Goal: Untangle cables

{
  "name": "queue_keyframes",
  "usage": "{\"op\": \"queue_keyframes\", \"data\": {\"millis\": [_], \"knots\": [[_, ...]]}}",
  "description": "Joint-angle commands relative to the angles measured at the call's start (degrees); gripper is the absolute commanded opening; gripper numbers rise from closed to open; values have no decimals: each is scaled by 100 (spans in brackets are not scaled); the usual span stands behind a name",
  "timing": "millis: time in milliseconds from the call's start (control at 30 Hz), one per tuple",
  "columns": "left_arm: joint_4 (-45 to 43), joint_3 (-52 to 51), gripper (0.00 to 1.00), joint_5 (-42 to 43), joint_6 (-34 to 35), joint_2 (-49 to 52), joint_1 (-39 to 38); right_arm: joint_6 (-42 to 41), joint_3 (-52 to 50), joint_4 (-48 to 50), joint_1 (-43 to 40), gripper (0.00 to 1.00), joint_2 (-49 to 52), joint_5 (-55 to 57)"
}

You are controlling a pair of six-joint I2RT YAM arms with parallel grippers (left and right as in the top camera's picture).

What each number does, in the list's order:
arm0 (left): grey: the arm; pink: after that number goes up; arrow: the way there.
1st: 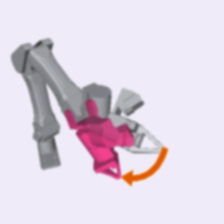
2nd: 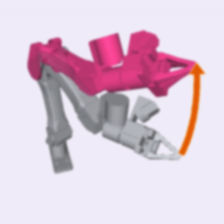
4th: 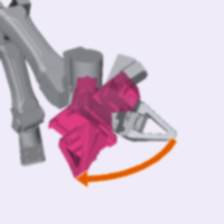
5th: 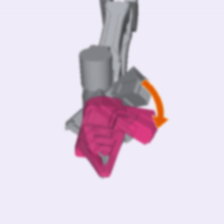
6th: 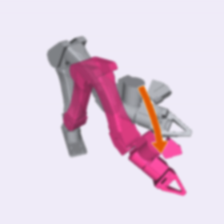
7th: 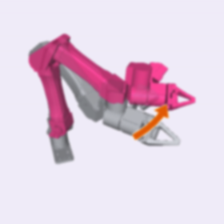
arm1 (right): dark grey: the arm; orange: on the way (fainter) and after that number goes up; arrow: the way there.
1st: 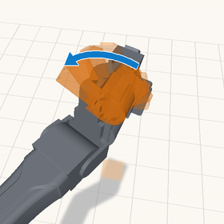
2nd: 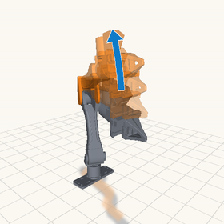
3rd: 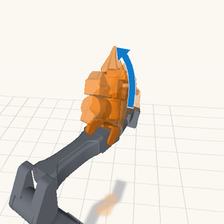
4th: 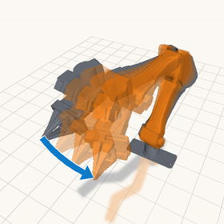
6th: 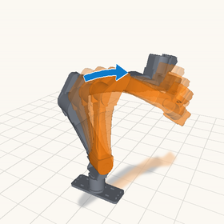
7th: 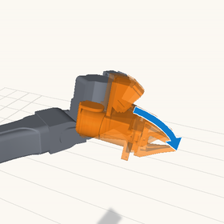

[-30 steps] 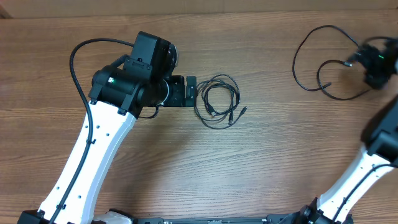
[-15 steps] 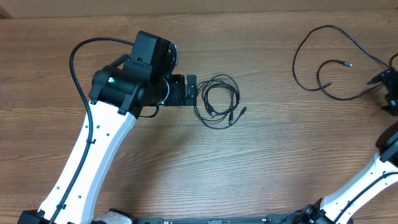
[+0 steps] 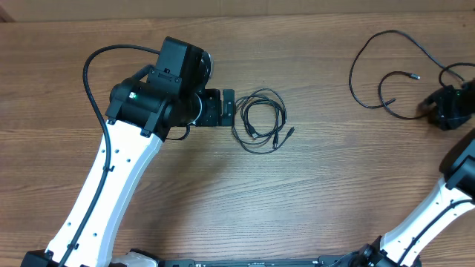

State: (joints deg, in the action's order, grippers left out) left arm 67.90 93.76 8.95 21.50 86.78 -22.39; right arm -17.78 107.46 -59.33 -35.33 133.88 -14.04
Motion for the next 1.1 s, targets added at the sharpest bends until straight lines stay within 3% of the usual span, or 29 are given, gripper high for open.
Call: {"op": "queue_keyframes", "data": {"millis": [0,200,300,833,1000,1033,1067], "knots": [[-2,20,99,-52,81,11,-13,-26,-63,111,280,54,-186,33],[48,20,99,-57,79,11,-11,-50,-63,240,629,52,-164,658],[55,20,100,-57,79,11,-11,-50,-63,450,739,47,-127,647],[74,20,99,-59,79,11,-11,-323,-63,2321,850,48,-109,216],[74,20,99,-57,79,11,-11,-289,-2,2306,881,56,-111,87],[81,20,100,-55,81,11,-11,-190,98,2146,881,66,-111,87],[90,20,100,-55,81,11,-11,-118,179,2002,881,84,-111,109]]}}
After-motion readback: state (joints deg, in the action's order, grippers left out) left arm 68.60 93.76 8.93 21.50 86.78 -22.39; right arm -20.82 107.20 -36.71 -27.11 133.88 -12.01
